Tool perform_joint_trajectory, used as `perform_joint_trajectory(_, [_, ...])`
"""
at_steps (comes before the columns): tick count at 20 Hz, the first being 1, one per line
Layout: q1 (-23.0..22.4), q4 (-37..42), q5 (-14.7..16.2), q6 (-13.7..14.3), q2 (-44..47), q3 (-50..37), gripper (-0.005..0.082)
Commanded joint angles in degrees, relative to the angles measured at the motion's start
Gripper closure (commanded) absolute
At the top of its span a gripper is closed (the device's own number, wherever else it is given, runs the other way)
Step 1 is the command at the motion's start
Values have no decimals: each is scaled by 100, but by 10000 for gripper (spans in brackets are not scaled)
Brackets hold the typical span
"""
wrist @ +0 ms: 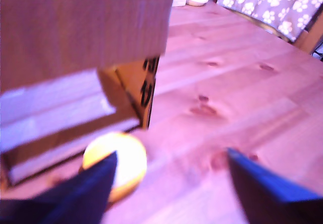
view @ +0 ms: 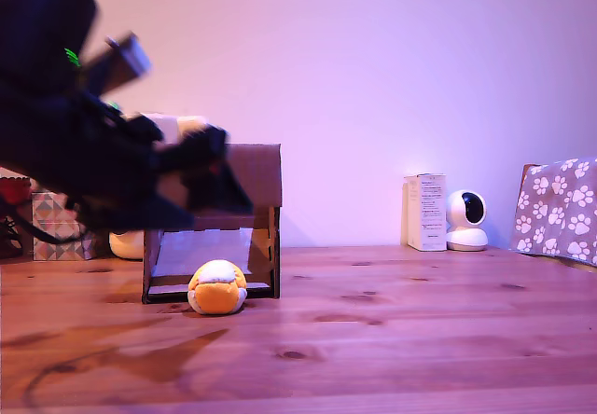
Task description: Drop the footbag into the cardboard dice tower
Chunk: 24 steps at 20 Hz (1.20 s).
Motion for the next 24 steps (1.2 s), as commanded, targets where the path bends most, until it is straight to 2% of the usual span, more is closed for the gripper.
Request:
perform_joint_trajectory(1, [13,22,-203,146,249,81,-17])
perform_joint_trajectory(5, [138,17,-376,179,785,385,-16])
perform_joint_trajectory(14, [251,-140,-317,155,1541,804,8])
perform_joint_trajectory(16, [278,-153,-195,157,1631,831,115])
perform_joint_trajectory(20, [378,-131,-210,157,1703,850,492])
perform_joint_trajectory(22, [452,-125,-203,157,1703,850,588])
perform_joint_trajectory(24, [485,-133,-170,157,1694,850,635])
